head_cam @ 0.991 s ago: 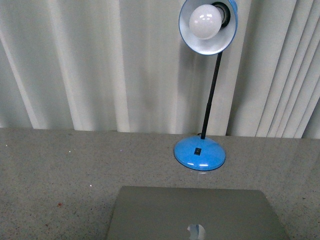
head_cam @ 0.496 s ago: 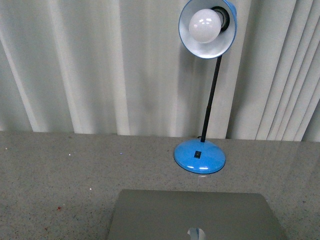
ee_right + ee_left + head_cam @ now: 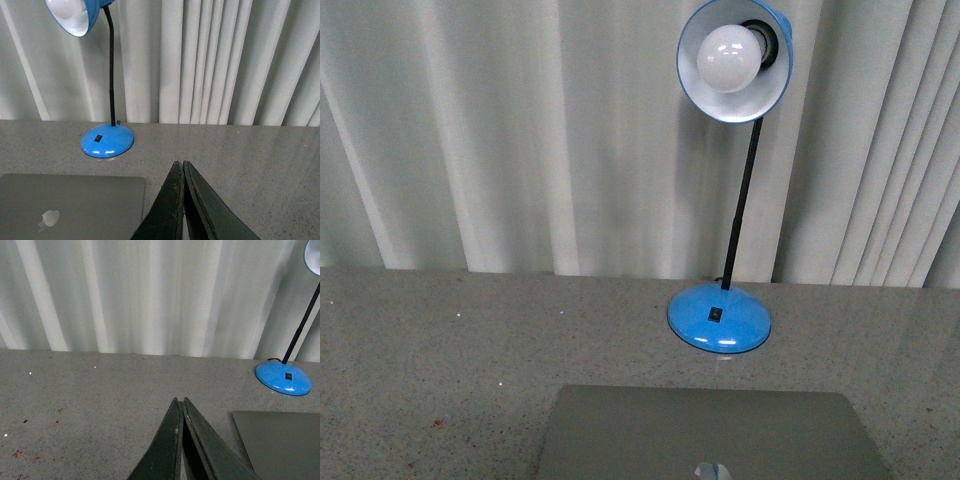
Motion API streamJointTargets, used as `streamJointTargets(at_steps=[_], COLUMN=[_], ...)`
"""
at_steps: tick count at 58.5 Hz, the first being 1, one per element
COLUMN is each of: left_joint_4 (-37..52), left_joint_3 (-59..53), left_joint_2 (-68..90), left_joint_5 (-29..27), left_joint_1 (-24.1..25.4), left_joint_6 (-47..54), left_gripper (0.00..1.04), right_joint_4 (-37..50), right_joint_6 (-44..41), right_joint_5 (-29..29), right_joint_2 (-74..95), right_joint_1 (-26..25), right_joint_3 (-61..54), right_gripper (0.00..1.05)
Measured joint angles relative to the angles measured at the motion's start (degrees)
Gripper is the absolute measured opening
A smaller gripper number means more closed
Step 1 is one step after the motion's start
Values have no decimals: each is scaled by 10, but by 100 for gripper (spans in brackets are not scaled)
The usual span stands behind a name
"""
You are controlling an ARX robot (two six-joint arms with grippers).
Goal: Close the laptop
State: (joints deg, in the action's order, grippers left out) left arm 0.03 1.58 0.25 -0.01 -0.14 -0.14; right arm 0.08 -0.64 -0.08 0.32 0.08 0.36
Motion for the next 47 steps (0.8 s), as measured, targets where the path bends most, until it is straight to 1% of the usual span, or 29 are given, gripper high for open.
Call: streamJointTargets(at_steps=[3, 8, 9, 10, 12, 13, 14, 18, 20, 24, 29, 31, 33, 37, 47], left_joint_4=[0, 0, 0, 0, 0, 0, 0, 0, 0, 0, 0, 0, 0, 0, 0], left_joint_3=[0, 0, 0, 0, 0, 0, 0, 0, 0, 0, 0, 0, 0, 0, 0], left_joint_2=[-1, -1, -1, -1, -1, -1, -1, -1, -1, -1, -1, -1, -1, -1, -1], left_joint_5=[0, 0, 0, 0, 0, 0, 0, 0, 0, 0, 0, 0, 0, 0, 0], left_joint_1=[0, 0, 0, 0, 0, 0, 0, 0, 0, 0, 0, 0, 0, 0, 0], left_joint_6=[0, 0, 0, 0, 0, 0, 0, 0, 0, 0, 0, 1, 0, 0, 0], left_gripper=[14, 31, 33, 37, 44, 46, 51, 65, 71, 83, 99, 99, 97, 98, 98], right_joint_4=[0, 0, 0, 0, 0, 0, 0, 0, 0, 0, 0, 0, 0, 0, 0], right_joint_6=[0, 0, 0, 0, 0, 0, 0, 0, 0, 0, 0, 0, 0, 0, 0], right_joint_5=[0, 0, 0, 0, 0, 0, 0, 0, 0, 0, 0, 0, 0, 0, 0], right_joint_2=[0, -1, -1, -1, -1, -1, -1, -1, -1, -1, -1, -1, -1, -1, -1], right_joint_1=[0, 0, 0, 0, 0, 0, 0, 0, 0, 0, 0, 0, 0, 0, 0], right_joint_3=[0, 0, 0, 0, 0, 0, 0, 0, 0, 0, 0, 0, 0, 0, 0], right_gripper=[6, 23, 27, 28, 36, 39, 43, 57, 64, 74, 90, 97, 99, 97, 97])
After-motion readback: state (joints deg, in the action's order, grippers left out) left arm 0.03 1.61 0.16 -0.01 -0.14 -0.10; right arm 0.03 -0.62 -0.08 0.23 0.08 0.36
